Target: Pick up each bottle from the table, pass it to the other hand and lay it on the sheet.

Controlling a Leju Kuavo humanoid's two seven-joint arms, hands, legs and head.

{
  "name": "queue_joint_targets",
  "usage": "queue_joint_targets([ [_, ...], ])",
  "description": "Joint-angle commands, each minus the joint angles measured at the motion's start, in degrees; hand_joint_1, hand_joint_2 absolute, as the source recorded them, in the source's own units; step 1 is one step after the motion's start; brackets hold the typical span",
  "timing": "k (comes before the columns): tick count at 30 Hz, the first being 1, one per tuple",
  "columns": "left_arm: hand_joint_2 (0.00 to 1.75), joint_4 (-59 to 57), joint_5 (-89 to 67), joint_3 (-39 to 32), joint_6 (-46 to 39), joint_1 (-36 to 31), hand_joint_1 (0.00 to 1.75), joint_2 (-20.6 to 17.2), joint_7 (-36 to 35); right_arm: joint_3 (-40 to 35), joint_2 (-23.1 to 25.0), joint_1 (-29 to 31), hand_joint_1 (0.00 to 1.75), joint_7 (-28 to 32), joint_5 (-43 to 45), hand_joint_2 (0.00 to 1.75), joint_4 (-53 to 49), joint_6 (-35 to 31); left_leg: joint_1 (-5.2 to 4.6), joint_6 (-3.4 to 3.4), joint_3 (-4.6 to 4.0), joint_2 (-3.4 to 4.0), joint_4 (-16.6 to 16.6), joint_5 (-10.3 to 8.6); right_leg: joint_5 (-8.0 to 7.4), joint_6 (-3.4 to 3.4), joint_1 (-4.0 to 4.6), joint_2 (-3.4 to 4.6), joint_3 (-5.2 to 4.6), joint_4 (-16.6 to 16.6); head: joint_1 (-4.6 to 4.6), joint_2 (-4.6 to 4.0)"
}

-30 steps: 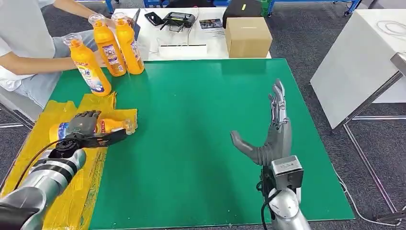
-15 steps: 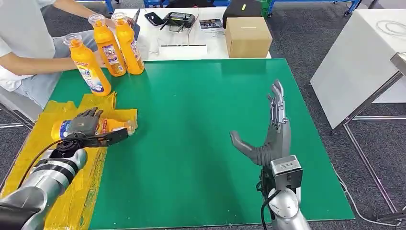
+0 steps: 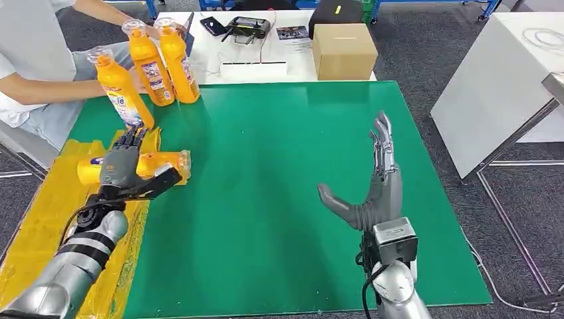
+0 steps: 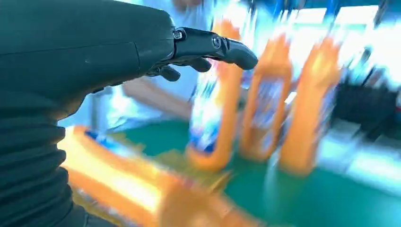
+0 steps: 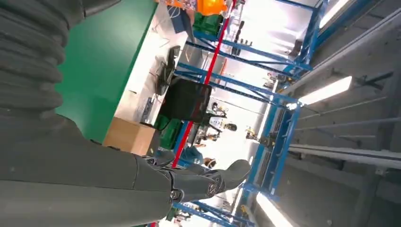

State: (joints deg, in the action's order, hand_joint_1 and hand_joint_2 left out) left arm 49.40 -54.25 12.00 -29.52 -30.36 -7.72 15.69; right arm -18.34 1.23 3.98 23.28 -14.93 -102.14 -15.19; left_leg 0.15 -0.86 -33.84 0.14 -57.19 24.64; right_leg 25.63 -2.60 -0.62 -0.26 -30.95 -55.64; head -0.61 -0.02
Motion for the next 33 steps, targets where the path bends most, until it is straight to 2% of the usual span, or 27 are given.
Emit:
queue_joint_targets([
  [1, 1.75, 17.17, 2.96, -2.1, 1.8, 6.49, 0.0, 0.49, 2.02, -0.32, -1.23, 1.15, 0.0, 0.37, 0.52, 1.75, 3.07, -0.46, 0.07, 0.02, 0.11, 0.03, 0.01, 0.06, 0.02, 0.05, 0.07, 0.04, 0.14, 0.07, 0.0, 0.0],
  [8, 1.75, 30.56, 21.33, -0.95, 19.29, 12.68, 0.0, -0.34, 8.87, 1.12, -1.26, 0.6, 0.0, 1.01, 1.2, 1.75, 2.74, 0.35, 0.06, 0.01, 0.08, 0.06, 0.01, 0.06, 0.01, 0.03, 0.06, 0.07, 0.1, 0.06, 0.0, 0.0],
  [11, 1.75, 34.76, 30.99, -1.9, 26.64, 15.7, 0.0, 1.29, 11.29, 1.72, -1.02, -0.05, 0.0, 1.22, 1.36, 1.75, 2.68, 0.22, 0.05, 0.01, 0.08, 0.06, 0.02, 0.06, 0.01, 0.03, 0.05, 0.07, 0.1, 0.07, 0.0, 0.0],
  [14, 1.75, 37.49, 43.0, -2.86, 34.24, 19.28, 0.0, 4.97, 11.82, 2.03, -0.68, -1.67, 0.0, 1.28, 1.4, 1.75, 2.87, -0.18, 0.07, 0.01, 0.24, -0.01, 0.04, 0.12, 0.07, 0.05, 0.07, 0.01, 0.29, 0.14, 0.0, 0.0],
  [21, 1.75, 37.13, 55.4, -2.18, 37.39, 23.69, 0.0, 10.0, 9.02, 2.69, 0.14, -6.04, 0.0, 1.12, 1.18, 1.75, 1.92, -2.33, 0.04, 0.0, 0.25, -0.04, 0.09, 0.1, 0.06, 0.06, 0.04, -0.02, 0.29, 0.18, -0.02, 0.0],
  [33, 1.75, 37.8, 53.29, 1.04, 30.47, 26.83, 0.0, 11.35, 9.7, 2.39, 0.74, -10.53, 0.0, 1.41, 0.55, 1.75, 0.38, -3.81, 0.07, 0.02, 0.25, -0.04, 0.04, 0.16, 0.11, 0.09, 0.08, -0.02, 0.28, 0.14, -0.02, 0.0],
])
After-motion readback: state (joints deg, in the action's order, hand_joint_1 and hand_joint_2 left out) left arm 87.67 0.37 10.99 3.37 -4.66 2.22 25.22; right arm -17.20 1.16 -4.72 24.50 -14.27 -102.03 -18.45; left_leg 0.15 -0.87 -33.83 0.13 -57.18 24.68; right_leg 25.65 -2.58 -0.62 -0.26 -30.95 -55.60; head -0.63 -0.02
